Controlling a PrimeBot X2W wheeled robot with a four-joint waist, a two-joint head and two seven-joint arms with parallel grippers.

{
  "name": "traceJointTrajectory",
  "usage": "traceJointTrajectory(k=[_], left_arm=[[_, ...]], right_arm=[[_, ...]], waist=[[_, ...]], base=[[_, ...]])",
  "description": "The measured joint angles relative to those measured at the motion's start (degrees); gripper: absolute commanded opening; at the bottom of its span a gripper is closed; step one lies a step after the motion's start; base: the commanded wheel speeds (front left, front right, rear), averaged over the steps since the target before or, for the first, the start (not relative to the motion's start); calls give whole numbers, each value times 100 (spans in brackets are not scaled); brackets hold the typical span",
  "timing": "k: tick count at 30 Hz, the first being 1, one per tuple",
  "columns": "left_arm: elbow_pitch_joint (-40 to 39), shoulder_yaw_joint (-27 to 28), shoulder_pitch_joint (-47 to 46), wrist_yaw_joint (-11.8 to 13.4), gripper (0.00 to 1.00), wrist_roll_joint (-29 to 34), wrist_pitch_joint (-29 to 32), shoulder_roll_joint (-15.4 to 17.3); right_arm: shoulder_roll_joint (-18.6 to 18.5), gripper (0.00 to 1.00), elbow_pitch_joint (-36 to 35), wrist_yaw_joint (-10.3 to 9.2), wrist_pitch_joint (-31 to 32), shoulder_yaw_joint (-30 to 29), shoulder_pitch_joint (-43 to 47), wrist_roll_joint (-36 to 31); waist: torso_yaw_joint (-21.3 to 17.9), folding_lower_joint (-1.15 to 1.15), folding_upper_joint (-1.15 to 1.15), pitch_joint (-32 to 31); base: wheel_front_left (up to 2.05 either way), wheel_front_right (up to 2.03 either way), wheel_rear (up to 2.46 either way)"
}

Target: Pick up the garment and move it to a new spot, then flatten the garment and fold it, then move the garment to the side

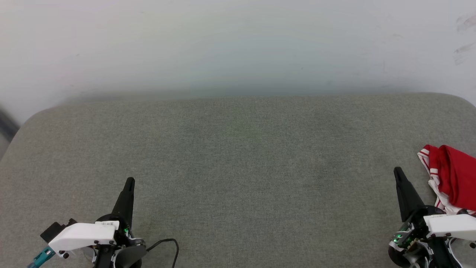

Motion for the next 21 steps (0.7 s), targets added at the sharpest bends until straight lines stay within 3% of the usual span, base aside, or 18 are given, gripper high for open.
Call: traceJointTrajectory(k=[21], left_arm=[[-8, 66, -23, -48, 0, -281, 82, -36]], right_arm=[[0, 0, 76, 0, 19, -13, -47, 337]], waist=[[3, 0, 0, 12]], base=[[0, 0, 0]])
